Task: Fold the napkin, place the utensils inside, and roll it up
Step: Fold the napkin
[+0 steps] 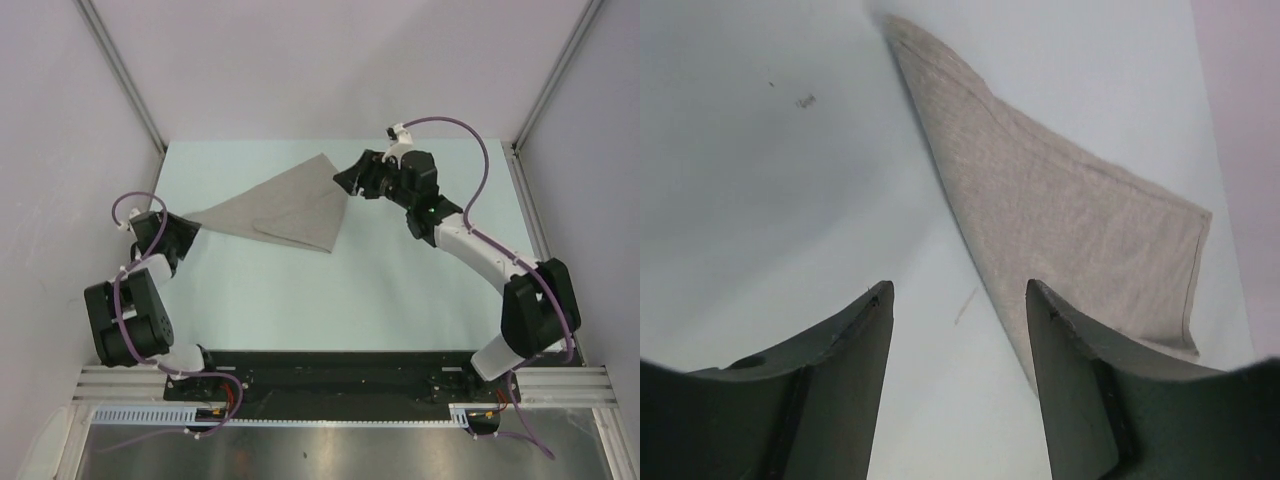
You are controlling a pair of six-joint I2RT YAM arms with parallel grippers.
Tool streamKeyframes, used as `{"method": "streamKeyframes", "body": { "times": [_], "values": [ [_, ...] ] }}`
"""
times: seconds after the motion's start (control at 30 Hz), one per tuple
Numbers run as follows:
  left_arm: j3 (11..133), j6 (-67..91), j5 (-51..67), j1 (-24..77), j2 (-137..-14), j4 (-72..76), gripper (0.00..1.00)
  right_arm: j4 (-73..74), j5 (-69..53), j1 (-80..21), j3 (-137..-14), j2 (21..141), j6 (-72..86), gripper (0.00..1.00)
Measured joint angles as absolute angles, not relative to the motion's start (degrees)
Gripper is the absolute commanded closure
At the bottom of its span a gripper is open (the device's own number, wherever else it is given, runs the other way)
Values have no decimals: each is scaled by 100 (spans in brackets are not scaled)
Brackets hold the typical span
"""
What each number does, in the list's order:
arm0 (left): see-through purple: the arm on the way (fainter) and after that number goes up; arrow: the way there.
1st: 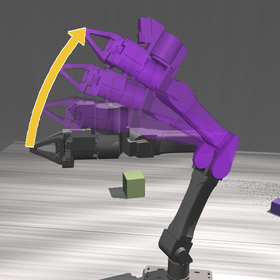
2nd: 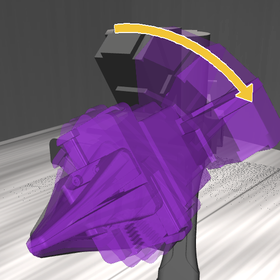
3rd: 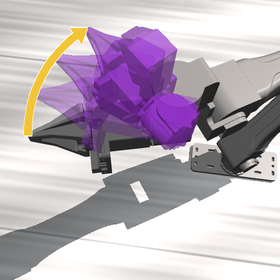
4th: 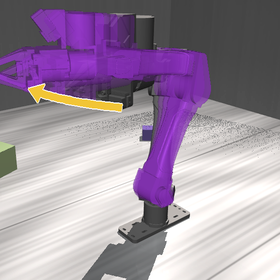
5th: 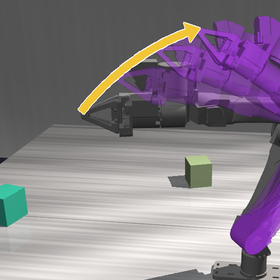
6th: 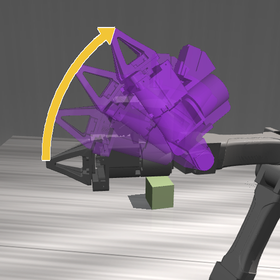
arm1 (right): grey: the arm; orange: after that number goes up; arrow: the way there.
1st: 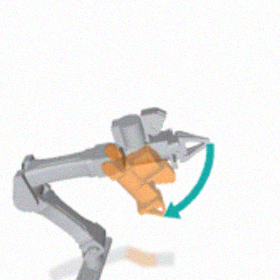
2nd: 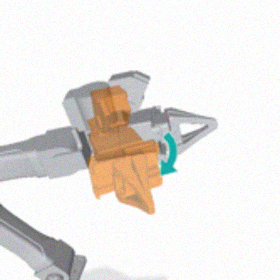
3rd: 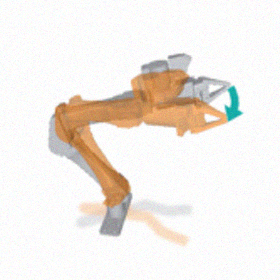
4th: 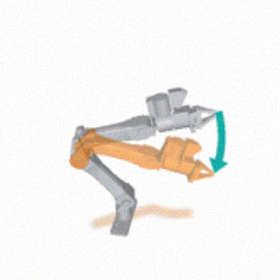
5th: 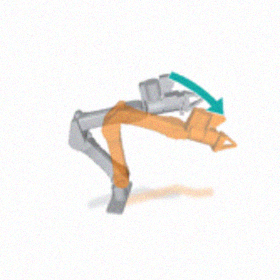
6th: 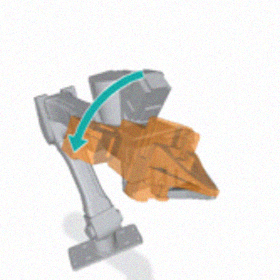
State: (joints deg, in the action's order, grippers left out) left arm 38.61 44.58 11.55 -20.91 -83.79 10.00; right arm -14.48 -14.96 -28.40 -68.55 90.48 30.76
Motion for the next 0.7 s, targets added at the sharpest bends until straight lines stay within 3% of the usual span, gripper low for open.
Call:
{"method": "streamKeyframes", "body": {
  "times": [0.4,0.6,0.7],
  "values": [
    [3887,5437,932,-2351,-10014,2847,44,-864,-1476,-2327,-6259,7507,2775,36],
    [4292,5561,1009,-2504,-10556,3253,45,-642,-1339,-2220,-6095,7358,2689,36],
    [4501,5566,1100,-2515,-10787,3361,51,-480,-1293,-2193,-6010,7358,2687,36]
  ]
}}
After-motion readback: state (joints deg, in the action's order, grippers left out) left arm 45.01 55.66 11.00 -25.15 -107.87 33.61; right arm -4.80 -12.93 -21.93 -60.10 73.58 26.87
